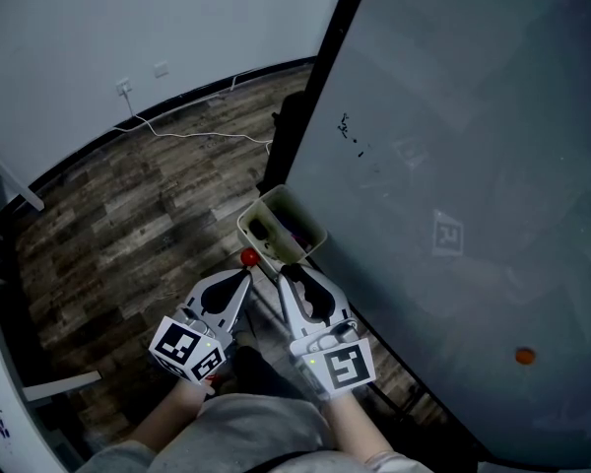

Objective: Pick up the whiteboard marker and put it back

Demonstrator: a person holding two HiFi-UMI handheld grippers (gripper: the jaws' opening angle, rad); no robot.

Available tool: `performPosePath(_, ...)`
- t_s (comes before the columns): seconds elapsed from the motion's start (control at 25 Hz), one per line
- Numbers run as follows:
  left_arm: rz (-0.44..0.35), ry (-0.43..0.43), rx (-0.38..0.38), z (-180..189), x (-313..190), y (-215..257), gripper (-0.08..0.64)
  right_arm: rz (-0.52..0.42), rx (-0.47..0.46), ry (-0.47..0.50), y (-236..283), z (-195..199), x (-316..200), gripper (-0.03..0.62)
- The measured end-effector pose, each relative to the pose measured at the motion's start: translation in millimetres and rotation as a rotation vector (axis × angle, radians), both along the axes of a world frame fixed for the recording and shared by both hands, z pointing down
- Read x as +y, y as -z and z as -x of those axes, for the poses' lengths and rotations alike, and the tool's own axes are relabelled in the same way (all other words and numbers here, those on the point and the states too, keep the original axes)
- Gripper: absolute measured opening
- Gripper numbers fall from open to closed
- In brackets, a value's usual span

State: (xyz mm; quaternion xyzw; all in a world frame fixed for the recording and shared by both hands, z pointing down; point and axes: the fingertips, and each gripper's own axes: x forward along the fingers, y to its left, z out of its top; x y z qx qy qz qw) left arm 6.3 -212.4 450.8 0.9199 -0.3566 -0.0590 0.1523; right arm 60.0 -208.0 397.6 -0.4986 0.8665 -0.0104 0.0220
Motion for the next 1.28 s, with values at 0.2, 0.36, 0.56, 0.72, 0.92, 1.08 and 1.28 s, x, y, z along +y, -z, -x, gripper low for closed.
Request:
performPosePath(0.2,-0.004,0.005,0.003,3.4,1.6,3.1,0.015,-0.004,-0.004,-0.005,4.9,-2.3,-0.2,0.083)
performPosePath(0.36,-0.009,0.002,0.007,4.0,2.4,5.9,0.015,-0.008,-0.003,-0.009,8.5,-3.4,-1.6,0.081)
performPosePath(0.56,-0.014,-0.002,0.009,5.8,4.1,9.8,0.015,-0.012,-0.001,-0.008,16.4,-3.3,-2.1,0.081)
performPosePath(0.72,-0.018,-0.002,0.012,7.1,2.5,10.3,0.015,-0.015,0.000,0.020,21.5,-0.2,-2.5,0.081)
performPosePath(0.92,-0.022,-0.003,0.015,10.0,2.8,12.7,0.015,-0.010,0.004,0.008,24.5,-4.0,-3.0,0.081)
performPosePath(1.08,-0.026,-0.005,0.018,11.5,3.1,14.1,0.015,-0.033,-0.029,0.024,36.1,-0.1,-2.0,0.081)
performPosePath(1.28,-0.031,-0.003,0.019,13.4,5.9,19.1,0.015,-0.037,-0.015,0.007,44.9,-2.8,-0.7,0.081)
